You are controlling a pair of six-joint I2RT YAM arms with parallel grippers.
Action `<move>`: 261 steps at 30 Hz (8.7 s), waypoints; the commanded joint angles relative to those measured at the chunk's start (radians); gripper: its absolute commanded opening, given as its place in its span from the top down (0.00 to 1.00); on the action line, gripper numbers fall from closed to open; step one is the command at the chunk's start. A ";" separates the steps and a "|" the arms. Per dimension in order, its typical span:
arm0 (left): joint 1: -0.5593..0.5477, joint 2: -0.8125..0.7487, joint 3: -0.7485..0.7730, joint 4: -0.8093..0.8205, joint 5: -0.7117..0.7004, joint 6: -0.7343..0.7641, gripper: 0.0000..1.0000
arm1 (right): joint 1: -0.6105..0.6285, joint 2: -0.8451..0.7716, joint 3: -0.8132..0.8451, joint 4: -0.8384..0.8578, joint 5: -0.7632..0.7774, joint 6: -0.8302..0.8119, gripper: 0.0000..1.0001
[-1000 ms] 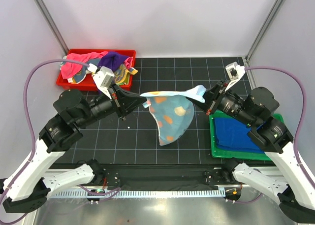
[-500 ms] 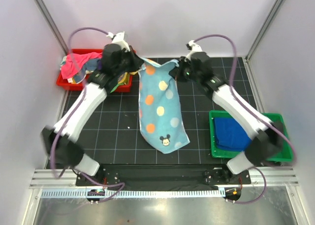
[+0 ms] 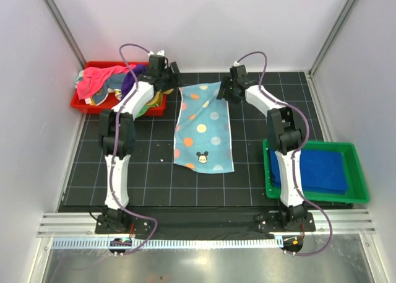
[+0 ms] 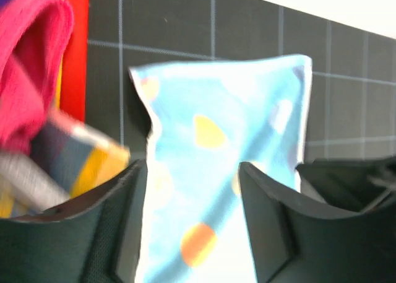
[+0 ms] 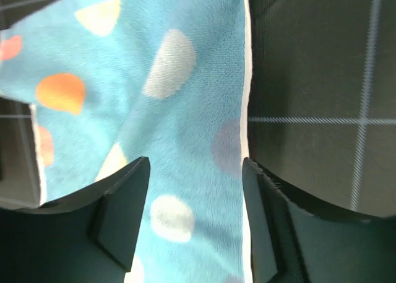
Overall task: Fold and stack the towels
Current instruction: Flatten out the crumpled towel
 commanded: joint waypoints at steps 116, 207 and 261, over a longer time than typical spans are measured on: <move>-0.331 -1.059 -1.374 0.099 -0.065 -0.270 0.33 | 0.278 -0.301 -0.338 -0.145 0.272 0.164 0.94; -0.319 -0.827 -1.059 -0.173 -0.046 -0.288 0.81 | 0.320 -0.732 -0.895 0.105 0.241 0.227 0.96; -0.319 -0.860 -1.323 -0.044 -0.263 -0.383 0.48 | 0.312 -0.480 -0.693 0.103 0.347 0.133 0.76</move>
